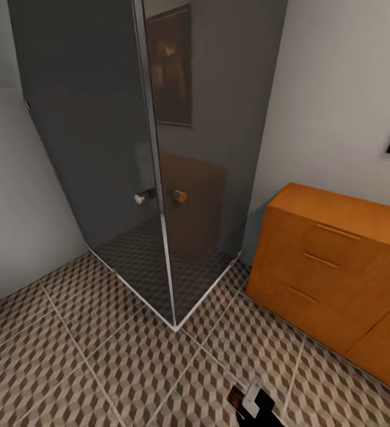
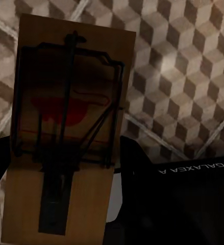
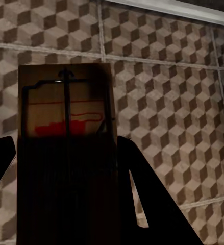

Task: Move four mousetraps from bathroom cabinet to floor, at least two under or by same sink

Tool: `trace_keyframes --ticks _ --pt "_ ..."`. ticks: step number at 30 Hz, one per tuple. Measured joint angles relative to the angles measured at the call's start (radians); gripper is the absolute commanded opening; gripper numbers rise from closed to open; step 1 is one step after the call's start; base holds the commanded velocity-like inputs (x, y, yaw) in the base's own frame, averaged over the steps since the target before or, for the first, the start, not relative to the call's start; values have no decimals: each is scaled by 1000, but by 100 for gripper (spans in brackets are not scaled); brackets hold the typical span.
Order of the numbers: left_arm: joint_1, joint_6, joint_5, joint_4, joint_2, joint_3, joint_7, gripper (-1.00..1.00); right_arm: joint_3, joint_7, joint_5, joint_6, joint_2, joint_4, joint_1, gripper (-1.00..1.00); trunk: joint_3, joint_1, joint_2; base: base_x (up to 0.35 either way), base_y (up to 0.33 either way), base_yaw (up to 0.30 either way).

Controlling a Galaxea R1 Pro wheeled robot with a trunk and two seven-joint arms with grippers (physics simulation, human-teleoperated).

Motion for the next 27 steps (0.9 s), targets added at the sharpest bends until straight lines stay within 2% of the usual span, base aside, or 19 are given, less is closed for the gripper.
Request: trace_keyframes --ticks 7,9,10,11,12,14,15,20,23,25,26,27 --pt "0 0 1 21 3 1 1 -100 -2 -6 0 -1 -1 0 0 -100 0 0 0 0 0 287" --pt "0 0 2 25 3 2 3 -100 -2 -39 -1 -1 0 0 0 -100 0 0 0 0 0 287" --pt "0 -1 3 30 4 2 3 -100 -3 -78 -1 -1 1 0 0 -100 0 0 0 0 0 287" --pt "0 0 8 51 4 2 5 -100 -4 -208 0 -1 19 1 0 -100 0 0 0 0 0 287" --pt "0 -1 17 56 4 3 6 -100 -3 -233 0 0 27 8 0 -100 0 0 0 0 0 287" --pt "0 -1 36 59 4 3 6 -100 -3 -247 0 2 45 28 0 -100 -1 0 0 0 0 287" --pt "0 -1 50 61 4 3 6 -100 -3 -252 0 3 64 54 0 -100 -1 0 0 0 0 287" --pt "0 -2 66 62 4 3 6 -100 -11 -257 -1 2 89 105 0 -100 -3 0 0 0 0 287" --pt "0 -2 67 62 4 2 6 -100 -66 -257 -2 2 90 111 0 -100 -5 0 0 0 0 285" --pt "0 -2 67 62 4 2 5 -100 -127 -257 -1 2 89 112 0 -100 -6 0 0 0 0 285" --pt "0 -2 67 62 4 2 6 -100 -144 -257 -1 2 89 112 0 -100 -7 0 0 0 0 285" --pt "0 -2 67 62 4 2 6 -100 -193 -257 -1 2 87 113 0 -100 -8 0 0 0 0 285"
